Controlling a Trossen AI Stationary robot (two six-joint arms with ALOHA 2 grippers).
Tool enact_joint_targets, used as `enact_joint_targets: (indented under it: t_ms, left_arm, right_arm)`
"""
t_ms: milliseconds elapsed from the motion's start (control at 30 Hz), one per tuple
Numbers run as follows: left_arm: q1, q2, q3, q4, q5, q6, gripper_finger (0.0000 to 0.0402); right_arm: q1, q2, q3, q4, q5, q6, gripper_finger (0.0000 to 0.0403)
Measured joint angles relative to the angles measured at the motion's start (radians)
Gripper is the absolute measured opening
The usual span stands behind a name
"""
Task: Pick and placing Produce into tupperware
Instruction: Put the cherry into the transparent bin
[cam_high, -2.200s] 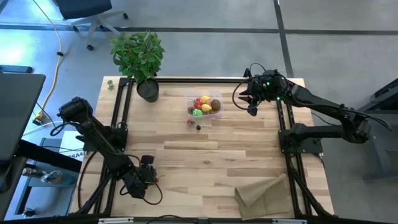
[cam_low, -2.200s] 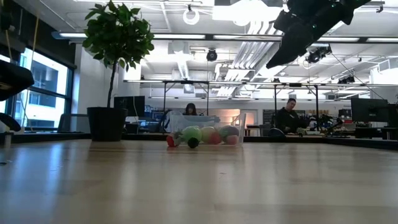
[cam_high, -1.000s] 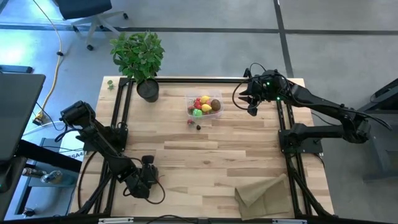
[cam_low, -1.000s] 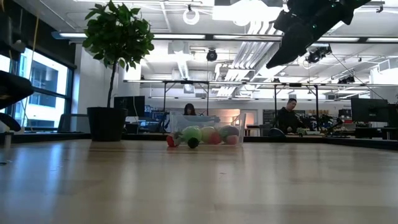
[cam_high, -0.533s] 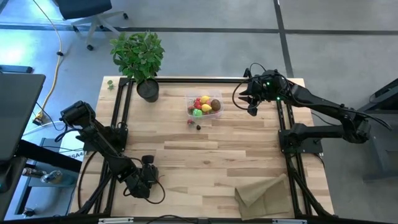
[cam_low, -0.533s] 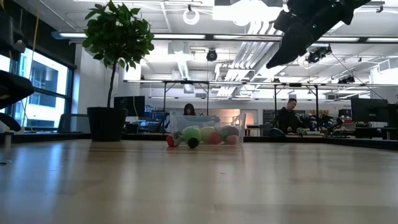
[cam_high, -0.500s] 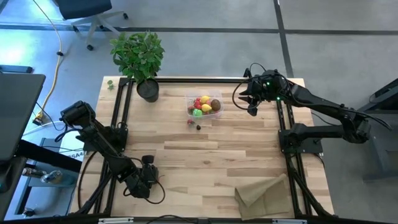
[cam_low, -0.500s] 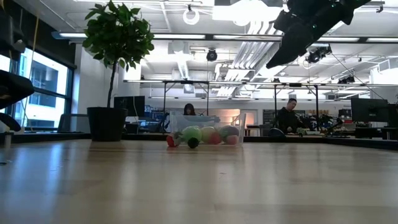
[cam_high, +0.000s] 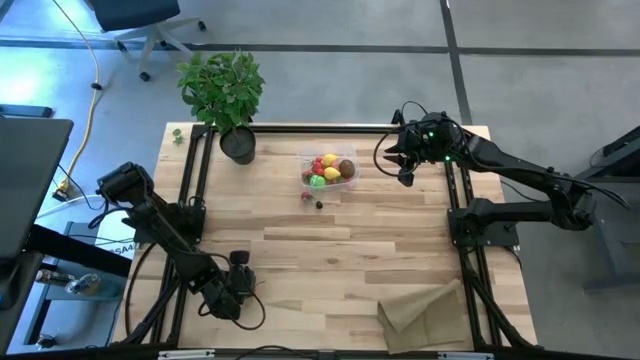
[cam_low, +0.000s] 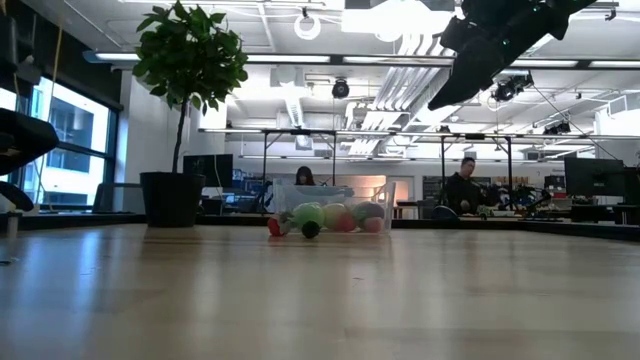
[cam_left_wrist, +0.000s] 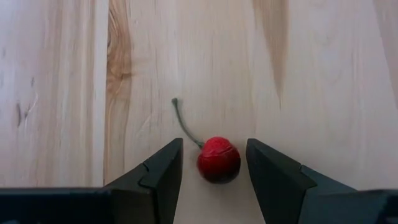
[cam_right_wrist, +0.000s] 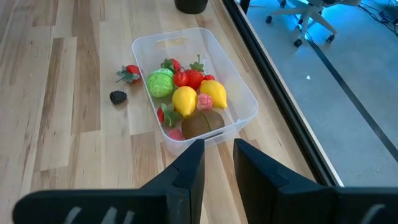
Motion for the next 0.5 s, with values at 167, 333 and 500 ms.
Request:
enact_joint_targets:
  t_ms: [167,333,500]
  left_arm:
    - [0.000,0.031,0.000,0.019,0.012,-0.001,0.0165]
    - [0.000,0.038,0.002,0.025,0.011,-0.015,0.0165]
    - [0.000,0.039,0.002,0.025,0.016,-0.016,0.0163]
  right_arm:
    - [0.000,0.000,0.000,0.000,0.000,0.000,0.0076]
    - [0.000,0.000,0.000,0.000,0.000,0.000,0.0076]
    - [0.000,0.000,0.000,0.000,0.000,0.000,0.0076]
